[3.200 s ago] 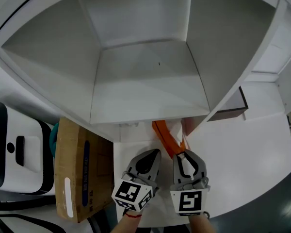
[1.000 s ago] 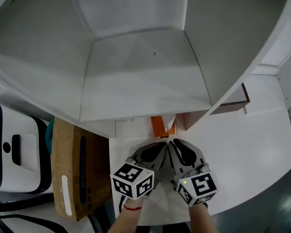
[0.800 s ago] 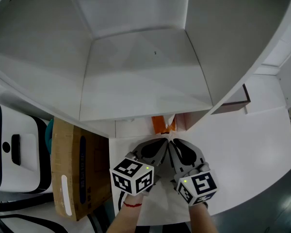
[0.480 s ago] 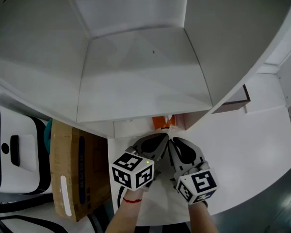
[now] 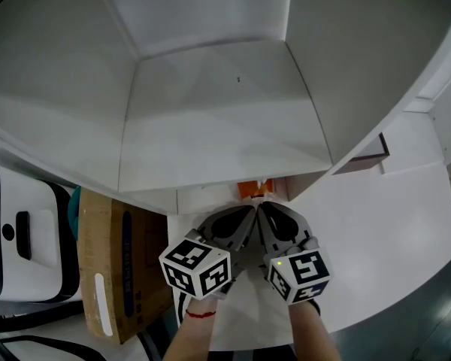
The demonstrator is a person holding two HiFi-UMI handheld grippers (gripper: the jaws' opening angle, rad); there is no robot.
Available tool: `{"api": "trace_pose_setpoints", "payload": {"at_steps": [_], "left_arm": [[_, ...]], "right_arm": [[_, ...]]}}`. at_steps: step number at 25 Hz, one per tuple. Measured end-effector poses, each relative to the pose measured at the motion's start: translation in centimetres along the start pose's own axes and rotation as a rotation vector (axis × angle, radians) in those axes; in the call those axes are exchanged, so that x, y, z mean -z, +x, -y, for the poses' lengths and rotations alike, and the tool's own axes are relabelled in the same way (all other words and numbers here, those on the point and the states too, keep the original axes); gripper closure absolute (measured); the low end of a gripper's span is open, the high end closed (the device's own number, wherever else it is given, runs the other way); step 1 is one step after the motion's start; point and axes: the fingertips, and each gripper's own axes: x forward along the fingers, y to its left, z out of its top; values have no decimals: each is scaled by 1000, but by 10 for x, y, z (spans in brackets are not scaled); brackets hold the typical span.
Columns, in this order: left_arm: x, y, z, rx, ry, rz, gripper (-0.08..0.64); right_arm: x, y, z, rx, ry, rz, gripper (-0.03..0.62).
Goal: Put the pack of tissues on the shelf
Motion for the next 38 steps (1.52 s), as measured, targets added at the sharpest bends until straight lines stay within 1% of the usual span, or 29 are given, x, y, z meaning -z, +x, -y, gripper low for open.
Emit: {"api": "trace_pose_setpoints", "payload": {"at_steps": [7, 10, 13, 17, 19, 22, 24, 26, 29, 33, 35, 38], "left_arm": [[1, -12, -7, -18, -20, 21, 557], [-1, -15, -11, -31, -16, 30, 557], [-2, -17, -13, -41, -7, 45, 555], [-2, -20, -13, -46, -27, 81, 555], [-3, -21, -9, -62, -8, 94, 557], [-1, -23, -4, -108, 55, 104, 557], [-2, -27, 1, -133, 85, 107, 557], [-5, -33, 8, -145, 100, 128, 557], [-7, -42, 21, -149, 114, 148, 557], [-4, -53, 44, -141, 174, 116, 557], [-3, -58, 55, -125, 178, 106, 557], [1, -67, 71, -105, 180, 87, 557]], "right_arm": [[-4, 18, 2, 21, -10, 3, 566], [-7, 23, 5, 27, -8, 6, 566], [-6, 21, 5, 21, -3, 2, 569], [-3, 10, 0, -2, 1, -5, 588], [-5, 2, -3, -19, 1, 0, 588], [-7, -11, -7, -41, -3, -6, 588], [-10, -19, -10, -47, -20, -12, 588], [-15, -29, -13, -54, -40, -16, 588], [-25, -44, -21, -70, -77, -16, 588], [-33, -64, -36, -97, -154, -38, 588], [-32, -74, -44, -112, -188, -55, 588], [-29, -92, -55, -137, -207, -80, 588]]}}
